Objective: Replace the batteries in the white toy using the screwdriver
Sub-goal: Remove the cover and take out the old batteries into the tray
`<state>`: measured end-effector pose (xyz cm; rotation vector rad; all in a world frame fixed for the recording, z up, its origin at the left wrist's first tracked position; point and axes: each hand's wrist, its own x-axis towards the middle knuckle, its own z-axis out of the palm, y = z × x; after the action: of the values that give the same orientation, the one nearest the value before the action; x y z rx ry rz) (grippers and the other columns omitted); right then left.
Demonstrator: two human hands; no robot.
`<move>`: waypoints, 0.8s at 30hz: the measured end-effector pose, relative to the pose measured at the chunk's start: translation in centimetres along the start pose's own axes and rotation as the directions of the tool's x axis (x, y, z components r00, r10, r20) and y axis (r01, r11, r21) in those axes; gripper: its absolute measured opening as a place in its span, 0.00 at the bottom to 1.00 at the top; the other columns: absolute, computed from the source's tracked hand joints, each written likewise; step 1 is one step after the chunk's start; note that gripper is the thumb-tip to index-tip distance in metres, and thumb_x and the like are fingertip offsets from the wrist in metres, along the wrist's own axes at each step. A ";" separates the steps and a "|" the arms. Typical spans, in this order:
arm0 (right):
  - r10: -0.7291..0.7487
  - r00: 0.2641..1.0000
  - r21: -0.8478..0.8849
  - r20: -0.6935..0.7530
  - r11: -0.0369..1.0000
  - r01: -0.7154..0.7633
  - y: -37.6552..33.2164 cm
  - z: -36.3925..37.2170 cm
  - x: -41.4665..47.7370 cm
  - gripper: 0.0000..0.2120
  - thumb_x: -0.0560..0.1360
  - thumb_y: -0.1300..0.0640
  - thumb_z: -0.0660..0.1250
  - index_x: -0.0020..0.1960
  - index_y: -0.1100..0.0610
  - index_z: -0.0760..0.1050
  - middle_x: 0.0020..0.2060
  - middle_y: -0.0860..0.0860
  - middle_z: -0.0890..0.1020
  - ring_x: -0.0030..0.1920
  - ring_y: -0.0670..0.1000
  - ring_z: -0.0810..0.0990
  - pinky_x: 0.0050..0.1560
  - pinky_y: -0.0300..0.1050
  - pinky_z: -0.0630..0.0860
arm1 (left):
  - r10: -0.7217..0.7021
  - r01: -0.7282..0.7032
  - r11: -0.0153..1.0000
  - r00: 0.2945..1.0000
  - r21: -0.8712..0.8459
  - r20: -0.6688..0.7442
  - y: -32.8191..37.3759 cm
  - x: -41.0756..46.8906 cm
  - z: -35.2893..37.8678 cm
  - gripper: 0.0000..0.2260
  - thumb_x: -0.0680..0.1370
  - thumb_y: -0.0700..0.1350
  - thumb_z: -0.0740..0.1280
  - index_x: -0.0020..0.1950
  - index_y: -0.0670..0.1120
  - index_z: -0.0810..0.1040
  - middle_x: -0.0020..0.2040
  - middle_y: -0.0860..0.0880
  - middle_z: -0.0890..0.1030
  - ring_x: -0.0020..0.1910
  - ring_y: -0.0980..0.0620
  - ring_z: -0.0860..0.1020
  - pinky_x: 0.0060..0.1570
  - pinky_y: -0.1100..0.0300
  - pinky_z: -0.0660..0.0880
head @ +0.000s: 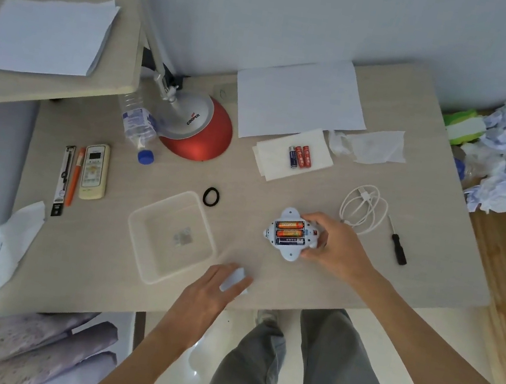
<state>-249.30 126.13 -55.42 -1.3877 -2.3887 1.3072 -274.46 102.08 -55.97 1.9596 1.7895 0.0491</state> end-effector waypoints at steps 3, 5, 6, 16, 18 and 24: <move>-0.004 1.000 0.000 0.006 1.000 0.004 0.1 0.0 0.0 0.34 0.67 0.46 0.84 0.69 0.42 0.74 0.55 0.42 0.87 0.48 0.43 0.86 0.53 0.55 0.86 | 0.025 -0.025 0.999 1.000 0.030 -0.018 0.0 0.6 0.0 0.42 0.71 0.52 0.84 0.80 0.57 0.68 0.78 0.47 0.72 0.74 0.47 0.75 0.64 0.53 0.83; -0.004 1.000 -0.002 0.006 1.000 0.004 0.1 0.1 0.0 0.34 0.67 0.46 0.84 0.69 0.42 0.74 0.55 0.42 0.86 0.48 0.43 0.86 0.53 0.55 0.86 | 0.030 -0.028 0.999 0.999 0.046 -0.030 0.1 1.1 -0.2 0.39 0.71 0.51 0.84 0.79 0.56 0.71 0.77 0.45 0.72 0.74 0.46 0.74 0.63 0.53 0.83; -0.002 1.000 -0.003 0.003 1.000 0.002 0.1 0.1 -0.1 0.34 0.67 0.46 0.84 0.69 0.42 0.74 0.55 0.42 0.86 0.48 0.42 0.86 0.52 0.55 0.86 | 0.032 -0.031 0.998 0.999 0.050 -0.038 0.2 1.4 -0.4 0.38 0.72 0.51 0.84 0.79 0.54 0.72 0.77 0.44 0.73 0.75 0.45 0.74 0.62 0.52 0.83; -0.010 1.000 -0.008 -0.019 1.000 0.009 -0.3 0.2 -0.2 0.33 0.67 0.46 0.84 0.69 0.45 0.75 0.53 0.43 0.86 0.47 0.43 0.85 0.52 0.51 0.85 | 0.164 -0.154 0.986 0.965 0.063 -0.203 4.1 6.2 -6.3 0.23 0.83 0.45 0.72 0.78 0.47 0.75 0.75 0.42 0.76 0.71 0.44 0.77 0.55 0.54 0.84; -0.010 0.999 -0.009 -0.030 1.000 0.010 -0.4 0.3 -0.3 0.33 0.67 0.46 0.84 0.68 0.45 0.75 0.52 0.42 0.86 0.45 0.41 0.84 0.50 0.50 0.85 | 0.172 -0.165 0.985 0.965 0.052 -0.200 4.3 8.5 -7.3 0.23 0.83 0.45 0.72 0.78 0.48 0.74 0.76 0.43 0.75 0.71 0.44 0.76 0.52 0.53 0.85; 0.011 0.999 0.030 -0.043 1.000 -0.010 -0.9 0.4 -0.6 0.29 0.66 0.51 0.82 0.65 0.45 0.77 0.49 0.42 0.86 0.43 0.40 0.83 0.47 0.46 0.83 | 0.219 -0.212 0.972 0.974 0.102 -0.059 4.0 14.5 -8.9 0.22 0.84 0.47 0.69 0.79 0.50 0.72 0.75 0.44 0.73 0.72 0.42 0.73 0.44 0.47 0.84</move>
<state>-249.72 125.24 -54.86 -1.4081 -2.3283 1.2962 -271.75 118.60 -50.85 2.2401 1.6410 0.1074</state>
